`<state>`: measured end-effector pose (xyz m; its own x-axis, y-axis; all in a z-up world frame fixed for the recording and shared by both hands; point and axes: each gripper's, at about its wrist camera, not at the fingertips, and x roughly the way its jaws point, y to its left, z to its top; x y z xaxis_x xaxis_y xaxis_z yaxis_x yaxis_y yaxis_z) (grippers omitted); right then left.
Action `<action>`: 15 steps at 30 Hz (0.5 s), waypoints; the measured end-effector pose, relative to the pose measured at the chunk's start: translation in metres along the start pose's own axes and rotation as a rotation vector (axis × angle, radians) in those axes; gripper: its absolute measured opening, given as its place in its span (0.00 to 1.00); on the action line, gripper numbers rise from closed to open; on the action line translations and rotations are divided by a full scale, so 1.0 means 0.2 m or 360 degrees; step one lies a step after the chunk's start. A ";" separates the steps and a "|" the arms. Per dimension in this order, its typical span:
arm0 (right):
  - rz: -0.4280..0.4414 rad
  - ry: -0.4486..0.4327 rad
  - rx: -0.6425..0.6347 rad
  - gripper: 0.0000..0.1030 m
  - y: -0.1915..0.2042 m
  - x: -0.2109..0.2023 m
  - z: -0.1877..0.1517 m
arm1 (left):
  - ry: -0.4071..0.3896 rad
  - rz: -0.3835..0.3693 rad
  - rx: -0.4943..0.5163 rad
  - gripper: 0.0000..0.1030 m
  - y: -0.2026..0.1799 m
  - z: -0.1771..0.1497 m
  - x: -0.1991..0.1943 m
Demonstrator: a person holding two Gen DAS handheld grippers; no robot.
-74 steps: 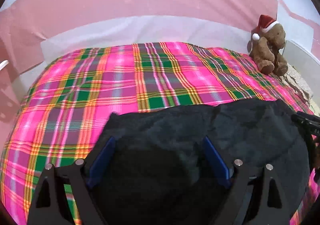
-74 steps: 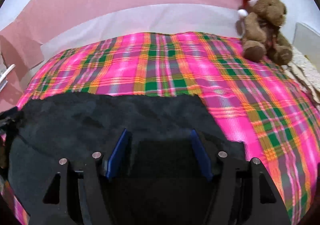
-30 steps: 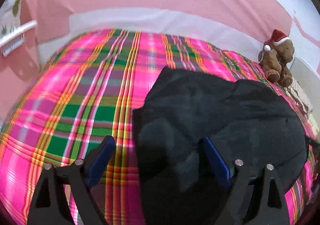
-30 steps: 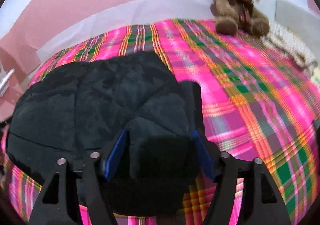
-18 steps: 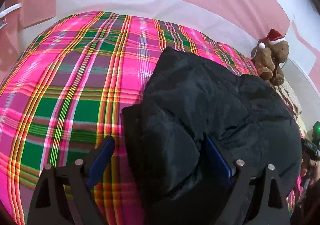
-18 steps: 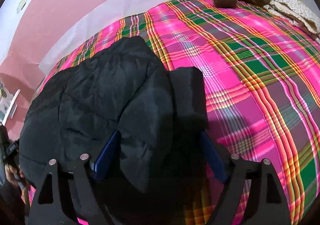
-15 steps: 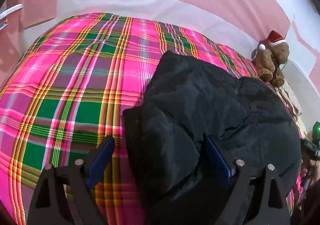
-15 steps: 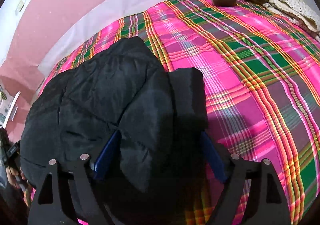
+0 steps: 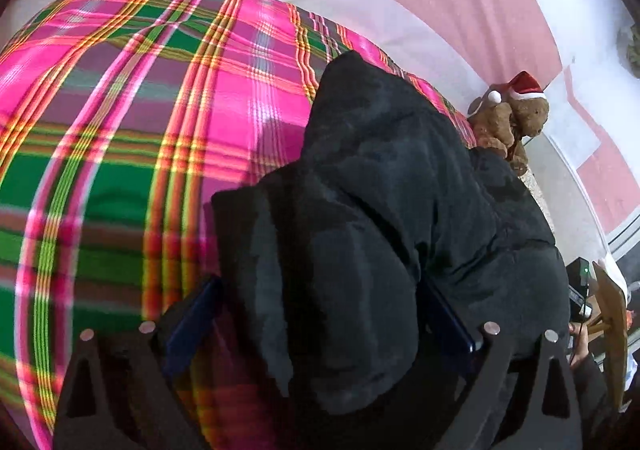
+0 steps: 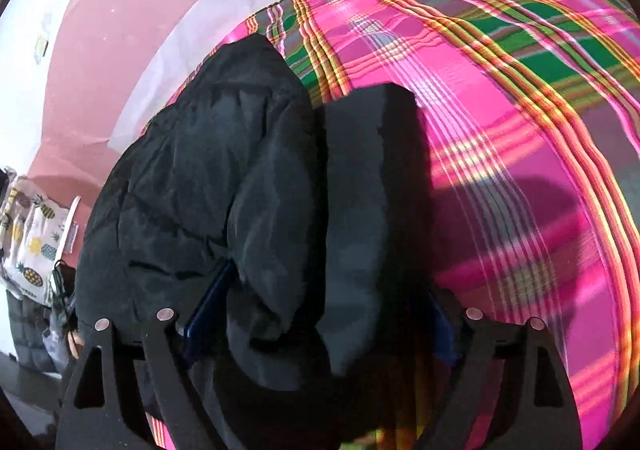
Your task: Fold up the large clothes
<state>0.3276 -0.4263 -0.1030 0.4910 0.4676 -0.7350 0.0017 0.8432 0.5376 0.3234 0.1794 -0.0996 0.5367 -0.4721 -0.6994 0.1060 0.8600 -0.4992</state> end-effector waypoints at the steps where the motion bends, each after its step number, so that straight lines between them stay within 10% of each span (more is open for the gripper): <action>1: 0.0001 0.0002 -0.0007 0.82 0.00 0.01 0.02 | -0.0002 0.0001 0.0007 0.97 -0.01 0.01 0.01; 15: 0.0071 0.0065 -0.0122 0.67 0.05 0.08 0.05 | 0.0007 -0.0056 0.0055 0.94 -0.03 0.00 0.04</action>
<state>0.3446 -0.4133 -0.1051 0.4530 0.5144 -0.7282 -0.0868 0.8383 0.5382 0.3262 0.1704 -0.1025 0.5284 -0.5029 -0.6840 0.1537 0.8490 -0.5055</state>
